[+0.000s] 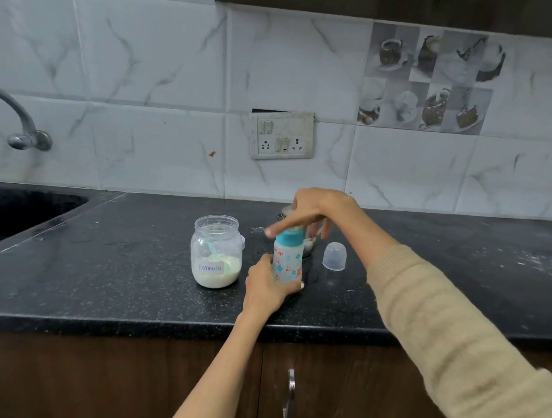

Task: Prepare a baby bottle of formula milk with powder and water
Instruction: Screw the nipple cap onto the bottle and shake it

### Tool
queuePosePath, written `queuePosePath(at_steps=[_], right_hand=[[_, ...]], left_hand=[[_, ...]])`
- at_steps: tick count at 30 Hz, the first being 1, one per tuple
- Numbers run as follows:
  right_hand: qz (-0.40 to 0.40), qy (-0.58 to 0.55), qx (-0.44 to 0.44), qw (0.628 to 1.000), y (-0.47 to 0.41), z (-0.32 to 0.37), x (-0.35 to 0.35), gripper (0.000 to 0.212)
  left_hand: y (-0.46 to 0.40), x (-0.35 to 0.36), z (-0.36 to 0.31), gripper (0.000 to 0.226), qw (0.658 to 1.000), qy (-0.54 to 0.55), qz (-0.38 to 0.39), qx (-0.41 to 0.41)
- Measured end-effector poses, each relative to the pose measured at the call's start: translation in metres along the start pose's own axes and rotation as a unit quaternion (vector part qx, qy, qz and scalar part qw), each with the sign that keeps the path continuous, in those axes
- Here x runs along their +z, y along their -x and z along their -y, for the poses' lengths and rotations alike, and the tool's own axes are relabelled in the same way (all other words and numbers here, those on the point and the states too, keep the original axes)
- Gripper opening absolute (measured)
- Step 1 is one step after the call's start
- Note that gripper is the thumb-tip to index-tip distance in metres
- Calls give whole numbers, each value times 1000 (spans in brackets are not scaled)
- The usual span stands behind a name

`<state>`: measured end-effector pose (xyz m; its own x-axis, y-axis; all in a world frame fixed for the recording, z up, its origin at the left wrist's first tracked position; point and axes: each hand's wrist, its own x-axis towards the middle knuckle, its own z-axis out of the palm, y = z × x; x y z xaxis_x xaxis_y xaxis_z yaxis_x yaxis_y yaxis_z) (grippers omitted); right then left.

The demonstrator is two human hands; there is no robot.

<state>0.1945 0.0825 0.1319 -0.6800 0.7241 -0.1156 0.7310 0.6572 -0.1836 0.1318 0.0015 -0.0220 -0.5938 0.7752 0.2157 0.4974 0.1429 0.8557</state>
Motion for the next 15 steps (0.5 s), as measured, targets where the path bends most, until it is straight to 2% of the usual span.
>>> queuePosePath(at_steps=[3, 9, 15], right_hand=[[35, -1, -27, 999, 2, 0, -2, 57], [-46, 41, 9, 998, 6, 8, 6, 48], [-138, 7, 96, 986, 3, 21, 22, 47]], left_hand=[[-1, -1, 0, 69, 1000, -1, 0, 0], [0, 0, -1, 67, 1000, -10, -11, 3], [0, 2, -3, 66, 1000, -21, -20, -4]])
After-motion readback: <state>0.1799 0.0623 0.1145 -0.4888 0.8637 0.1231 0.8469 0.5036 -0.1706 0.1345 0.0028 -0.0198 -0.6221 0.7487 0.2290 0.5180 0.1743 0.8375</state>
